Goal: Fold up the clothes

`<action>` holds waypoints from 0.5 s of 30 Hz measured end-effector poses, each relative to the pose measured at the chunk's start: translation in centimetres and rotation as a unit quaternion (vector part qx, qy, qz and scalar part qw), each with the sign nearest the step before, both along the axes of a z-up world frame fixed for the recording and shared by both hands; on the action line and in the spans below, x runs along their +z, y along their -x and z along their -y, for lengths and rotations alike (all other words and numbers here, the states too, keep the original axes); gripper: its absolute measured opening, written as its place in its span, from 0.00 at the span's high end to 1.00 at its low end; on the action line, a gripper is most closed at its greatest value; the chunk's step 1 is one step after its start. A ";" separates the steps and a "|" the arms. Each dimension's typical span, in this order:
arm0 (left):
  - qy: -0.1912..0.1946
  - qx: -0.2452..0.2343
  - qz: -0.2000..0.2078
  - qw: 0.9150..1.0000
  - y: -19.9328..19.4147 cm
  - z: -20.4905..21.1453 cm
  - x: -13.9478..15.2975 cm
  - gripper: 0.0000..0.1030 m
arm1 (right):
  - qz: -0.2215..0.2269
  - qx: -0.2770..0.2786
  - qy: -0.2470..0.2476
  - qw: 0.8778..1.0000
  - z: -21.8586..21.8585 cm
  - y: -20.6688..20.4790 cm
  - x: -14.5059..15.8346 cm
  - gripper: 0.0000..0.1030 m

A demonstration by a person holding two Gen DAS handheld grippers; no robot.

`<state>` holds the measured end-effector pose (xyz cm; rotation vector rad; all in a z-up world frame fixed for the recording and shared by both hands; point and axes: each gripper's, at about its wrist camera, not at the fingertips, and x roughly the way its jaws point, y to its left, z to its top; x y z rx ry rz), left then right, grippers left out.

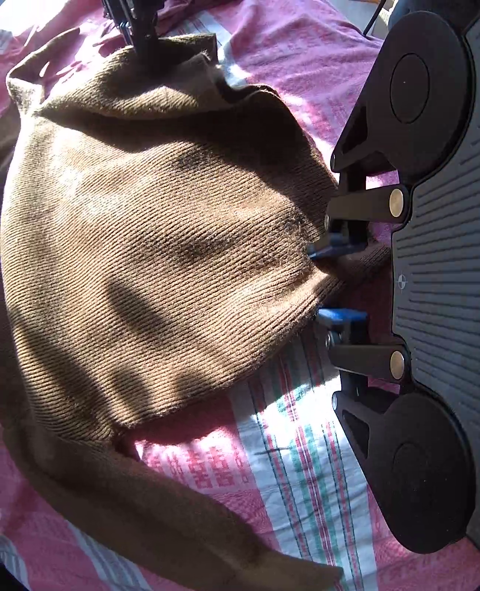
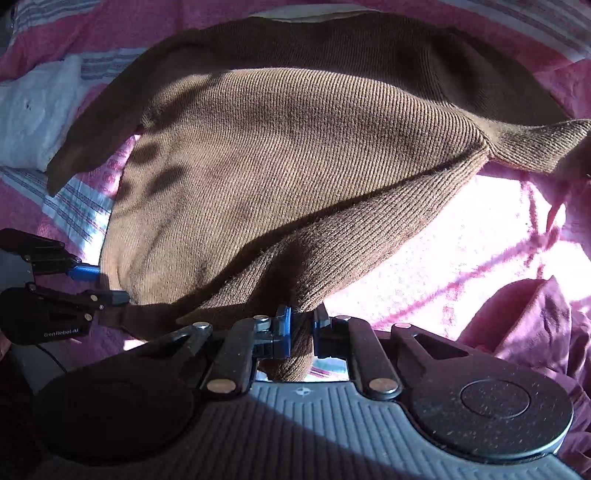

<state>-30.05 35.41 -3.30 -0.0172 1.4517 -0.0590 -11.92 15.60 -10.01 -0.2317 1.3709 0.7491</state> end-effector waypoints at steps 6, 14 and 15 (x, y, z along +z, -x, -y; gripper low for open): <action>0.048 -0.023 -0.027 0.998 1.7 0.8 1.7 0.94 | -0.005 -0.002 0.061 0.998 6.6 1.3 0.5 0.90; 0.017 -0.018 -0.066 0.998 2.1 -1.4 1.2 0.94 | -0.037 0.046 0.078 0.995 6.2 2.8 -1.5 0.90; 0.017 -0.016 -0.068 0.997 2.4 -1.7 1.3 0.94 | -0.033 0.059 0.079 0.995 6.0 3.0 -1.3 0.90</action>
